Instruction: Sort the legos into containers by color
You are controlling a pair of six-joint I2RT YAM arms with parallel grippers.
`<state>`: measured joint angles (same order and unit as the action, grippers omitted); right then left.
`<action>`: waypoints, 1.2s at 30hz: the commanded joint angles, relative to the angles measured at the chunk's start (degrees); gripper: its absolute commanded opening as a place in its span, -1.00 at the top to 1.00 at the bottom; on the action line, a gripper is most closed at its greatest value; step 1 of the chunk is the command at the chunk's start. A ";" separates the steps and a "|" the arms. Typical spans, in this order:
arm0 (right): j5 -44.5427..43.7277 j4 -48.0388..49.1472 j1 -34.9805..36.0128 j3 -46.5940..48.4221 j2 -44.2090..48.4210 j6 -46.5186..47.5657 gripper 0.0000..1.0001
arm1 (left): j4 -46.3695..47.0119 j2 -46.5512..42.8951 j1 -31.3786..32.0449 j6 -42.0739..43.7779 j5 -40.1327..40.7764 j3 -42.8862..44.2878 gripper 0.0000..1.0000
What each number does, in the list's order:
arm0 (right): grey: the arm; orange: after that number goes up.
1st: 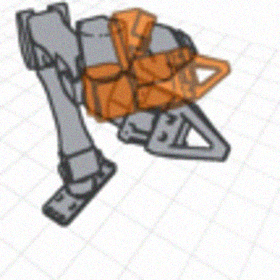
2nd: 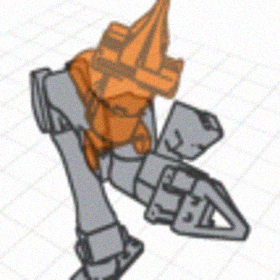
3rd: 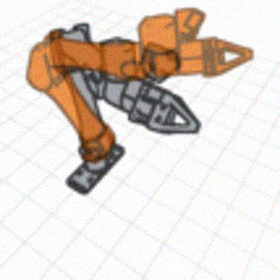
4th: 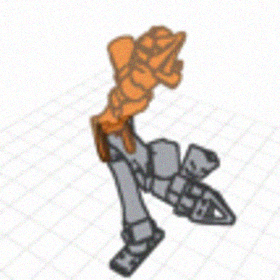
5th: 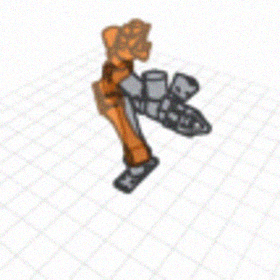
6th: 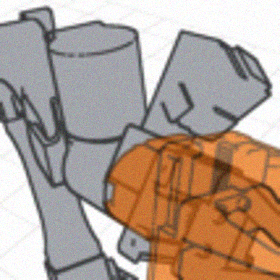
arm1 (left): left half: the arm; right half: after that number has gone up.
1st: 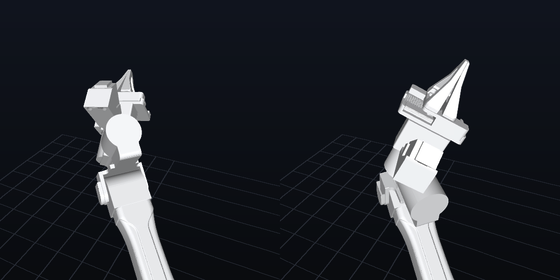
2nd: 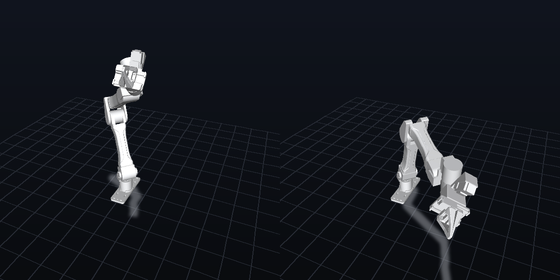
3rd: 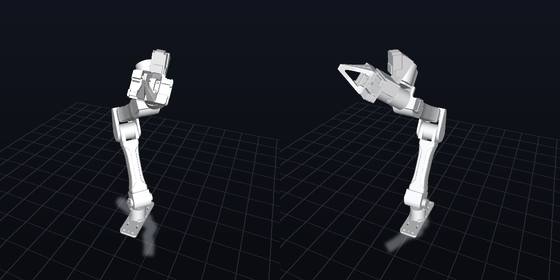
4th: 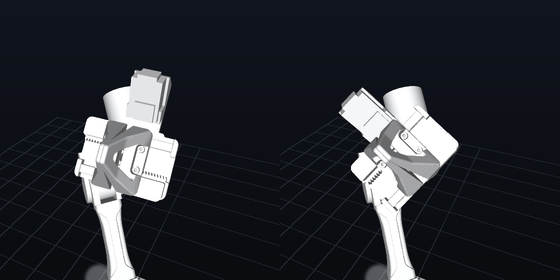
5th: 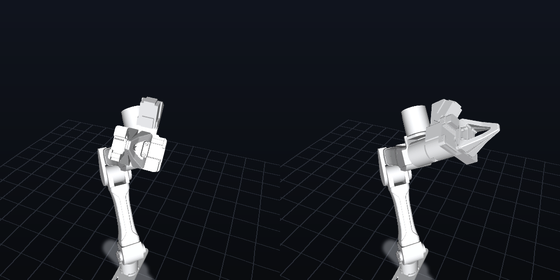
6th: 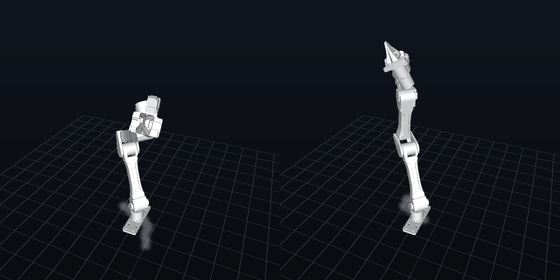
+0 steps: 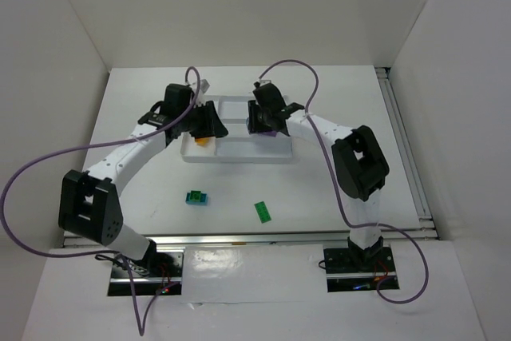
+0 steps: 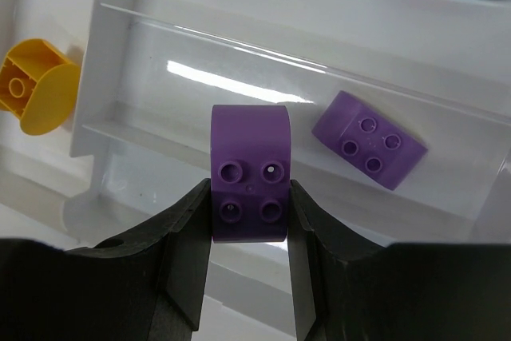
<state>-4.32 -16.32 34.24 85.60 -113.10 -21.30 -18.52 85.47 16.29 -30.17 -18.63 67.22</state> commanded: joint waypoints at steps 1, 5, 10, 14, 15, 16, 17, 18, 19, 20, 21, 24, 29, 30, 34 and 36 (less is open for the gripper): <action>-0.87 0.50 0.30 2.46 -2.02 1.26 0.81 | -0.20 1.88 2.07 0.47 2.02 3.00 1.00; -1.40 -1.96 0.82 6.32 -4.32 2.40 0.59 | -0.20 2.42 3.31 0.99 3.08 3.53 1.00; -2.53 -2.05 0.83 6.42 -2.84 2.93 -0.30 | -0.72 3.56 4.53 1.52 4.13 4.15 1.00; -5.61 -0.91 0.83 3.53 3.30 2.32 -0.41 | -1.86 4.88 5.76 2.57 6.49 5.81 1.00; -5.61 -0.91 0.83 2.82 4.19 2.32 -0.49 | -2.39 5.66 6.29 2.58 7.29 5.82 1.00; -7.18 -0.91 0.83 2.82 4.99 2.32 -0.49 | -2.39 6.37 6.29 2.58 7.30 5.82 1.00; -7.98 -0.91 0.83 2.82 5.69 2.32 -0.49 | -2.39 6.37 6.29 2.58 7.82 6.43 1.00; -9.03 -2.82 0.83 2.82 6.91 2.32 -0.49 | -2.39 7.24 6.82 3.10 7.82 6.95 1.00; -9.91 -2.84 0.83 2.82 7.88 2.32 -0.44 | -2.39 7.78 7.43 3.10 9.30 6.96 1.00; -11.49 -3.54 0.83 1.68 9.02 2.32 -0.44 | -2.39 9.00 7.96 3.10 10.01 7.74 1.00; -12.11 -3.55 0.05 0.63 12.17 1.71 -0.44 | -2.39 9.71 8.75 3.10 10.80 8.53 1.00; -12.12 -3.02 -2.59 -4.91 17.46 -0.23 -0.41 | -2.39 13.30 9.28 3.63 12.04 10.11 1.00; -12.65 -4.94 -6.89 -10.54 26.96 -0.76 -0.41 | -3.45 18.67 10.42 4.69 14.50 13.72 1.00; -13.26 -6.26 -7.60 -11.59 28.79 -0.76 -0.41 | -3.45 19.29 10.42 4.69 15.11 13.73 1.00; -13.26 -7.94 -10.33 -14.58 32.76 -0.23 -0.41 | -3.98 21.22 11.65 4.69 15.81 14.34 0.74; -13.26 -8.47 -11.73 -15.37 33.99 -0.23 -0.41 | -3.98 21.75 12.87 4.69 17.13 14.86 0.54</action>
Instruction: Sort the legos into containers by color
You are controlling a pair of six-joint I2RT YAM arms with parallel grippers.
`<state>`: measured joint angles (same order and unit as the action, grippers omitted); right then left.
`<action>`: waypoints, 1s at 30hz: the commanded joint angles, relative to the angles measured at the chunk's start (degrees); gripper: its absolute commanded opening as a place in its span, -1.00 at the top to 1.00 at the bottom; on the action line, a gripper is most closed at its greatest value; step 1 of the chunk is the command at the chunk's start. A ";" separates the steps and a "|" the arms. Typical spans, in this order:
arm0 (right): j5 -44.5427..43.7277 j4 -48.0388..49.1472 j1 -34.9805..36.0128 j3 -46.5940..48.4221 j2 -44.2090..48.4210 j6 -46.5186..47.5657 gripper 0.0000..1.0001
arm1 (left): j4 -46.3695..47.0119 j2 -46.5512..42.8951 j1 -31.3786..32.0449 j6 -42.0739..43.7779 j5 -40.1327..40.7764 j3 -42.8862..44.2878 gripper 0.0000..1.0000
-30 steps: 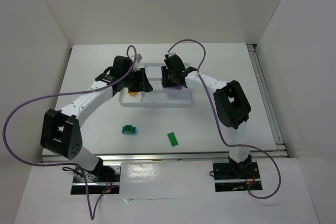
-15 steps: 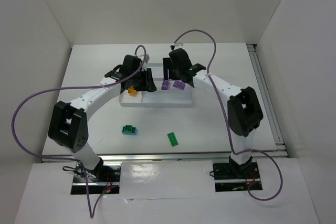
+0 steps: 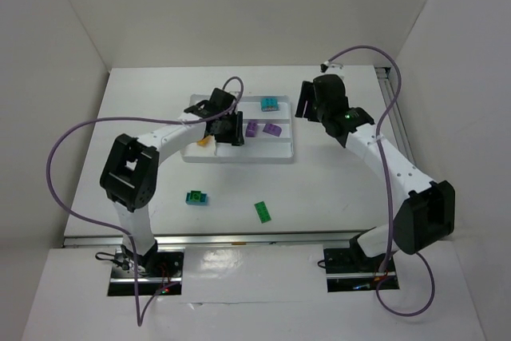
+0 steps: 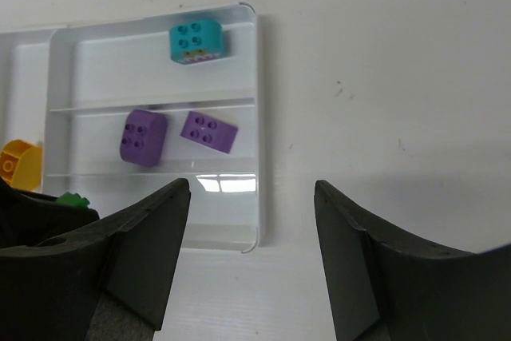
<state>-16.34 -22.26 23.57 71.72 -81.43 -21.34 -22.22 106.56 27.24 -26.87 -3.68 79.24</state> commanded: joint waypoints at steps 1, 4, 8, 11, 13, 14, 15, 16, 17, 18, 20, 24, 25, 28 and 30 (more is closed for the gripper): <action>-1.24 -3.13 -1.68 -1.50 2.33 0.33 -0.41 | -0.89 0.66 1.93 1.38 3.49 2.85 0.33; -1.24 -3.75 -2.21 -2.11 2.85 0.34 -0.41 | -2.47 1.19 3.25 0.86 4.82 3.46 0.07; -1.24 -3.75 -2.22 -2.64 2.85 0.86 -0.44 | -4.58 0.05 3.87 0.24 6.93 3.46 -0.34; -0.71 -3.75 -2.22 -2.64 2.85 0.86 -0.44 | -5.29 -2.49 4.40 0.24 8.07 2.85 -0.57; -0.19 -3.15 -2.22 -3.17 2.85 0.86 -0.44 | -5.29 -4.08 5.10 0.24 8.69 2.33 -0.65; -0.19 -3.14 -2.22 -3.17 2.33 0.86 -0.44 | -5.29 -5.48 5.10 0.24 9.21 2.32 -0.69; 0.34 -3.14 -2.22 -3.17 2.33 0.86 -0.44 | -5.29 -6.10 5.10 0.24 9.22 2.32 -0.69; 0.34 -2.62 -2.22 -3.17 2.33 0.86 -0.44 | -5.29 -6.63 5.10 0.24 9.22 2.32 -0.65; 0.34 -2.61 -2.22 -3.69 2.33 0.86 -0.44 | -5.90 -7.59 5.10 -0.45 10.70 1.80 -0.60; 0.95 -2.61 -2.22 -3.70 2.33 0.86 -0.44 | -6.52 -8.29 5.10 -0.98 11.76 1.79 -0.56; 2.09 -2.09 -2.22 -4.48 3.02 0.86 -0.44 | -8.62 -10.75 5.10 -3.00 16.22 -0.22 -0.50; 7.89 0.20 -2.22 -7.29 4.52 0.86 -0.44 | -12.04 -19.80 5.10 -6.43 20.98 -7.51 -0.55; 7.90 0.20 -1.26 -7.30 4.52 0.86 -0.44 | -13.63 -22.69 5.10 -7.39 21.61 -8.74 -0.57; 7.20 -0.33 1.90 -8.79 4.52 0.86 -0.46 | -18.98 -26.31 5.10 -13.19 22.76 -13.75 -0.58; 6.67 -1.81 3.75 -10.37 4.52 0.25 -0.46 | -21.28 -29.30 5.10 -18.18 22.76 -17.71 -0.58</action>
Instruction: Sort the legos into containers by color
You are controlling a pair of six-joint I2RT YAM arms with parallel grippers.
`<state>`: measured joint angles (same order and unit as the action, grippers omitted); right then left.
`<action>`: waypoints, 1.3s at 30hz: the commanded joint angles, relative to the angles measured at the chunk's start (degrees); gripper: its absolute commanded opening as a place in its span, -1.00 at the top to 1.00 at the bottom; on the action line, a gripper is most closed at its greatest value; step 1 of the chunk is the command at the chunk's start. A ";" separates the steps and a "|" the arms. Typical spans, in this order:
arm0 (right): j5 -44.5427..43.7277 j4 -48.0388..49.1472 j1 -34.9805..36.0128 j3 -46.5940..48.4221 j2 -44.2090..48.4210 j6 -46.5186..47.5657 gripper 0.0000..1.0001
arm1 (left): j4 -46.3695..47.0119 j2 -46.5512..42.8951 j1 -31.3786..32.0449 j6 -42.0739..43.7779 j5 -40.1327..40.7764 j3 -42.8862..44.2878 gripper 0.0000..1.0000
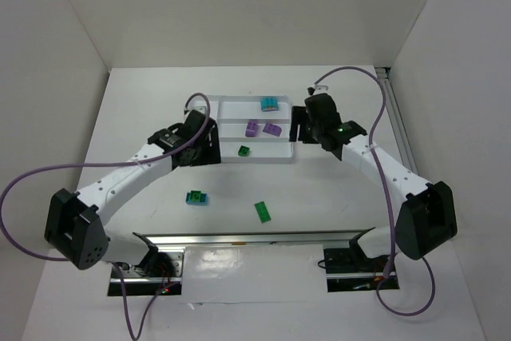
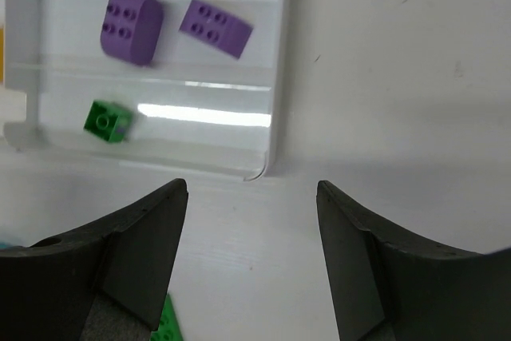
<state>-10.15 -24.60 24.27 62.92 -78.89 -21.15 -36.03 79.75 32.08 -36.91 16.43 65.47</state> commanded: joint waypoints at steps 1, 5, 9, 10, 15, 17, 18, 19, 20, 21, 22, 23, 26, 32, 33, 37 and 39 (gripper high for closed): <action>0.48 0.52 4.89 -2.09 1.99 -0.64 -0.46 | -8.26 -3.36 0.27 -9.49 1.25 -5.25 -0.60; 0.48 -0.53 10.52 -4.28 2.52 -2.23 -0.49 | -11.51 -5.82 0.27 -14.42 0.71 -10.96 -0.60; -0.66 -1.15 13.78 -6.04 1.99 -5.04 -0.51 | -9.76 -5.05 0.27 -13.10 0.71 -13.88 -0.63; -0.66 -1.15 14.48 -6.05 1.99 -5.04 -0.51 | -9.24 -4.52 0.27 -13.10 0.19 -13.88 -0.63; -1.19 -1.15 14.49 -6.05 1.47 -5.57 -0.51 | -5.72 -3.28 0.27 -13.10 0.19 -16.08 -0.49; -2.23 -1.15 14.49 -5.53 1.46 -5.05 -0.51 | -5.72 -3.28 0.27 -13.10 0.19 -16.08 -0.43; -2.24 -1.67 14.49 -5.52 0.94 -5.04 -0.51 | -5.02 -3.28 0.27 -12.41 0.19 -16.08 -0.43; -2.24 -1.68 14.49 -5.00 0.93 -5.04 -0.51 | -5.01 -3.28 0.27 -12.40 -0.60 -16.60 -0.40; -2.76 -1.68 14.49 -5.00 0.93 -5.04 -0.51 | -4.49 -2.76 0.27 -11.71 -0.61 -16.61 -0.40; -2.77 -1.68 14.49 -5.00 0.93 -5.04 -0.51 | -3.88 -2.75 0.27 -11.70 -1.56 -16.61 -0.37; -2.77 -1.68 14.49 -5.00 0.93 -5.04 -0.51 | -3.87 -2.75 0.27 -11.00 -1.57 -17.21 -0.37; -2.77 -1.68 14.49 -5.00 0.41 -4.52 -0.51 | -3.87 -2.14 0.27 -10.47 -2.18 -17.22 -0.34; -2.77 -1.68 14.49 -5.00 0.41 -4.52 -0.51 | -3.26 -2.14 0.27 -9.94 -2.71 -17.22 -0.34; -2.77 -1.68 14.49 -4.47 -0.64 -4.52 -0.51 | -3.26 -1.00 0.27 -9.94 -2.71 -18.28 -0.34; -2.77 -1.68 14.49 -4.47 -0.65 -4.52 -0.51 | -3.26 -0.39 0.27 -10.46 -2.71 -18.28 -0.34; -2.77 -1.16 14.49 -3.94 -1.17 -4.52 -0.51 | -3.26 0.24 0.27 -11.08 -2.19 -18.80 -0.32; -2.77 -1.15 14.49 -3.94 -1.18 -4.52 -0.51 | -3.26 0.76 0.27 -11.96 -2.19 -18.80 -0.21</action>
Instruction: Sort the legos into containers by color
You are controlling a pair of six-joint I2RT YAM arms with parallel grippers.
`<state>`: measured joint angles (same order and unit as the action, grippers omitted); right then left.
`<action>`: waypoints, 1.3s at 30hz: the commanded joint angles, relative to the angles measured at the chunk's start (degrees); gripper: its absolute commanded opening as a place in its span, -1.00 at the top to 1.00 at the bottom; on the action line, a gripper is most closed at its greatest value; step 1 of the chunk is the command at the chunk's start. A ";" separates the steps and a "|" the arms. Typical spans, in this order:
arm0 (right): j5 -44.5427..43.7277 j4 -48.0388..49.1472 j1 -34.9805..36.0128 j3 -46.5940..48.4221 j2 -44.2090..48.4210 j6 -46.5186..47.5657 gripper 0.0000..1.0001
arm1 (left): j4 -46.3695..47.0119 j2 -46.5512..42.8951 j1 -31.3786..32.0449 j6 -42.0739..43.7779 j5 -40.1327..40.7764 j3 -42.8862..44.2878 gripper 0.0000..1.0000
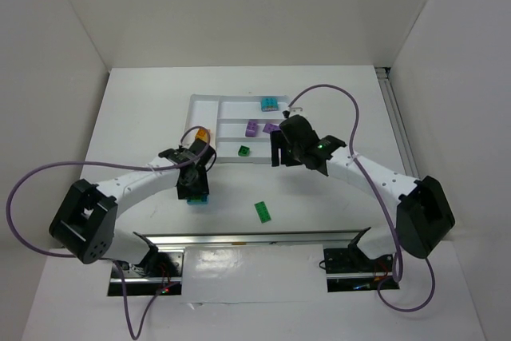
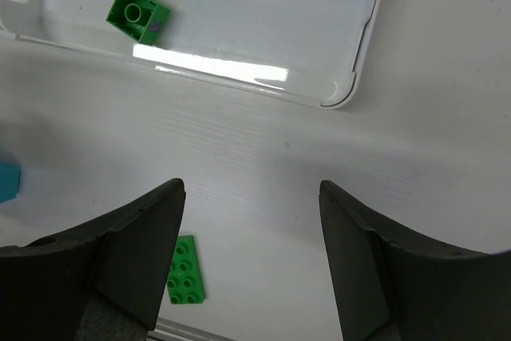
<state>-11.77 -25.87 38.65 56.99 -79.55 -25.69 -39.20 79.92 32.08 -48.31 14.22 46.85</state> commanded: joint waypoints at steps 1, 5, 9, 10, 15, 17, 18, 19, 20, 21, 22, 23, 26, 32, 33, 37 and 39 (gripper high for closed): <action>-1.15 0.12 0.11 1.98 -0.52 0.03 -0.51 | -0.09 0.59 0.27 -1.16 0.02 0.34 -0.09; -1.15 0.12 0.11 2.51 -1.05 0.03 -0.51 | -0.09 -1.69 0.27 -1.17 0.02 1.74 0.38; 0.25 0.12 0.11 3.04 -1.05 0.56 -0.51 | -2.98 -2.93 0.27 2.78 -1.55 6.75 1.00; 2.95 0.72 0.11 3.56 -1.05 1.17 -0.51 | -2.99 -3.97 0.27 3.92 -2.78 8.42 1.00; 24.47 12.20 -8.14 0.15 5.52 1.70 -0.51 | 2.09 -7.23 -0.51 13.05 -15.51 18.17 1.00; 35.82 16.71 -12.45 -2.67 7.91 0.83 -0.54 | 10.17 -8.72 -2.01 16.05 -26.13 18.19 1.00; 38.20 18.21 -13.33 -2.68 8.70 0.82 -0.54 | 12.98 -8.73 -4.10 16.58 -30.35 17.67 1.00; 40.05 19.27 -13.86 -2.68 9.84 0.30 -0.54 | 15.01 -8.73 -4.82 16.59 -33.70 17.66 1.00; 41.55 19.28 -13.87 -1.81 9.85 0.29 -0.54 | 18.42 -7.68 -5.52 16.59 -39.73 17.66 1.00; 42.35 19.28 -13.87 -0.93 9.85 0.29 -0.54 | 19.94 -6.89 -6.05 16.59 -42.58 18.44 1.00; 43.05 18.41 -13.87 0.65 10.55 0.29 -0.54 | 21.26 -5.40 -6.76 16.59 -44.78 18.97 1.00; 43.06 18.40 -13.87 1.27 10.55 0.81 -0.54 | 22.49 -4.78 -6.76 16.59 -47.41 19.68 1.00; 45.51 17.87 -14.40 2.50 11.78 0.82 -0.54 | 27.76 -3.19 -8.60 16.59 -54.08 19.68 1.00; 50.35 20.95 -14.40 3.56 11.61 0.29 -0.56 | 40.43 -0.30 -12.12 9.20 -65.99 18.19 1.00; 50.35 20.95 -14.40 4.09 11.00 0.29 -0.56 | 40.43 -0.29 -12.12 9.20 -65.99 18.71 1.00; 50.35 20.07 -14.40 5.32 10.47 0.29 -0.54 | 35.87 -0.29 -12.12 12.89 -62.65 21.52 1.00; 50.35 20.59 -14.40 5.32 10.47 -0.23 -0.54 | 35.25 -0.29 -12.12 13.42 -62.65 21.53 1.00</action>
<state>37.12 -8.93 24.38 59.44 -69.14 -25.63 -5.67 79.68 19.94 -36.21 -46.39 65.73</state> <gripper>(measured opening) 0.769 0.455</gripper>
